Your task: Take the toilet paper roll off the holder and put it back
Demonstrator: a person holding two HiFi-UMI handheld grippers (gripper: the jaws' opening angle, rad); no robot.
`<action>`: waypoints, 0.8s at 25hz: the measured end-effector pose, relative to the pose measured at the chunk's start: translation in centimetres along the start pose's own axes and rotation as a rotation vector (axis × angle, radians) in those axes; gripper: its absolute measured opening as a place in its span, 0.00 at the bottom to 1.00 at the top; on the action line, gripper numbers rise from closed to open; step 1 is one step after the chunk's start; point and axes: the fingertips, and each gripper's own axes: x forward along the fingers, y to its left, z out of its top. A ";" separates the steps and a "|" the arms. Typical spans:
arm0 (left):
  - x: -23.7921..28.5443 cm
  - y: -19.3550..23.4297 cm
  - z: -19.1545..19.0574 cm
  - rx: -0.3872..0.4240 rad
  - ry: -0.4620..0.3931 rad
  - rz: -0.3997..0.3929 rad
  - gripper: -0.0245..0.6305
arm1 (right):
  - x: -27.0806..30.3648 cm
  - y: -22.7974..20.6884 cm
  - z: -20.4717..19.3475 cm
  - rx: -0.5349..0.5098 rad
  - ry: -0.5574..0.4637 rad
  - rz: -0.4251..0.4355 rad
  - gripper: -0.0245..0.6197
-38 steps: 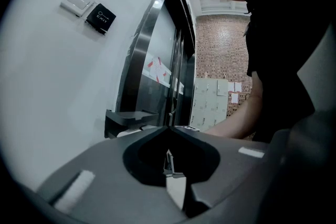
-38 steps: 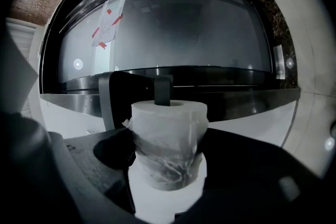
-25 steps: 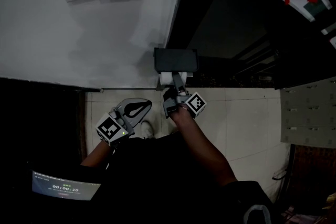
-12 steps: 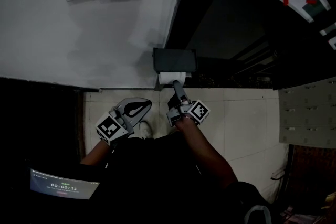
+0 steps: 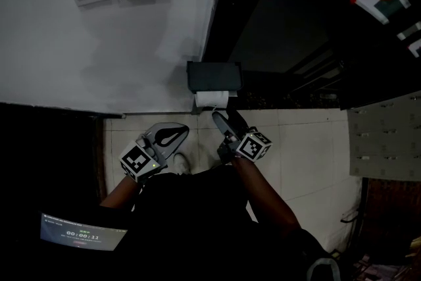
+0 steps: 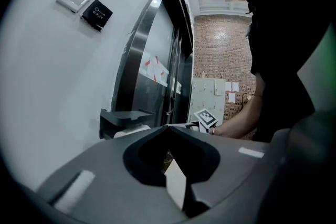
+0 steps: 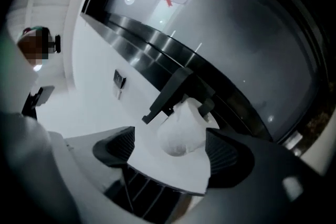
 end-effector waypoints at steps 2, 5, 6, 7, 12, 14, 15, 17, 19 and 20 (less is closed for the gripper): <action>0.2 0.0 0.0 0.000 0.004 -0.006 0.04 | 0.0 0.9 0.4 -0.149 0.033 0.010 0.68; 0.4 0.0 0.0 0.006 0.005 -0.014 0.04 | 0.1 2.2 0.8 -0.355 0.080 0.026 0.68; 0.5 0.1 -0.1 0.014 0.003 -0.016 0.04 | 0.1 2.7 0.9 -0.415 0.093 0.031 0.68; 0.5 0.1 0.0 0.013 0.003 -0.016 0.04 | 0.1 3.1 1.0 -0.477 0.103 0.038 0.68; 0.6 0.5 0.1 0.006 0.007 -0.006 0.04 | -0.1 5.9 1.6 -0.739 0.111 0.097 0.68; 0.6 0.8 0.2 0.011 0.002 0.000 0.04 | -0.1 7.2 2.3 -0.752 0.104 0.110 0.68; 0.6 0.8 0.4 0.006 0.001 0.003 0.04 | -0.1 7.6 2.5 -0.753 0.101 0.119 0.68; 0.7 0.8 0.8 0.000 0.002 0.004 0.04 | -0.3 8.2 2.8 -0.753 0.095 0.142 0.67; 0.7 0.9 0.7 0.017 0.000 0.001 0.04 | -0.4 8.9 3.1 -0.750 0.088 0.172 0.65; 0.8 0.9 0.8 0.021 -0.001 0.000 0.04 | -0.5 9.4 3.1 -0.752 0.085 0.189 0.60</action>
